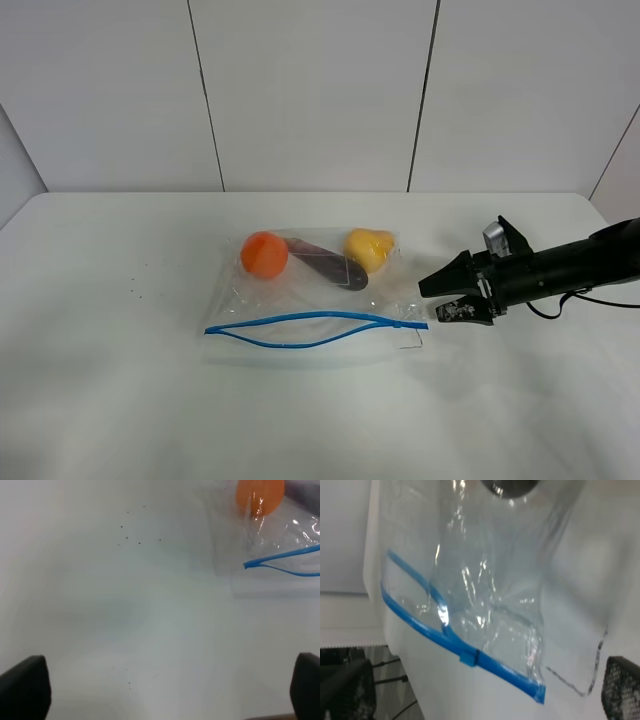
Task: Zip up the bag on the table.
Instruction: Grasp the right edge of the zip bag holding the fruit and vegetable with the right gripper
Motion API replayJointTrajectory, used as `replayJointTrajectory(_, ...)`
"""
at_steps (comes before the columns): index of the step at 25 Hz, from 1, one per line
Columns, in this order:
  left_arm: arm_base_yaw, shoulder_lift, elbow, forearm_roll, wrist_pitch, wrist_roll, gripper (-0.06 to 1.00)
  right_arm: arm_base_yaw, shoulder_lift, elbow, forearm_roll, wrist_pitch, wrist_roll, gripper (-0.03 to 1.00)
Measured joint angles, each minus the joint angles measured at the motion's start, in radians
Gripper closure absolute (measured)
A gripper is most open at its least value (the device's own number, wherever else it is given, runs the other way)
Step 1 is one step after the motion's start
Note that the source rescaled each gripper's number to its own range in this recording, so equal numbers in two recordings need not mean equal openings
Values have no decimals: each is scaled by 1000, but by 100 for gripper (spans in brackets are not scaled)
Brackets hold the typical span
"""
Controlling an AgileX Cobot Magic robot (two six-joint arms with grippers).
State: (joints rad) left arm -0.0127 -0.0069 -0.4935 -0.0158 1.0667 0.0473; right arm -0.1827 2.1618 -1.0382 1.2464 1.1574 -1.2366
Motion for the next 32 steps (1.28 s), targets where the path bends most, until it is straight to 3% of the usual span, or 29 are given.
replayJointTrajectory(23, 0, 0, 0, 0, 0, 0, -6, 106, 4, 0, 41, -31, 60, -3)
replayJointTrajectory(26, 0, 0, 0, 0, 0, 0, -6, 106, 4, 0, 39, -33, 71, 8)
replayJointTrajectory(32, 0, 0, 0, 0, 0, 0, -6, 106, 4, 0, 39, -41, 80, 53)
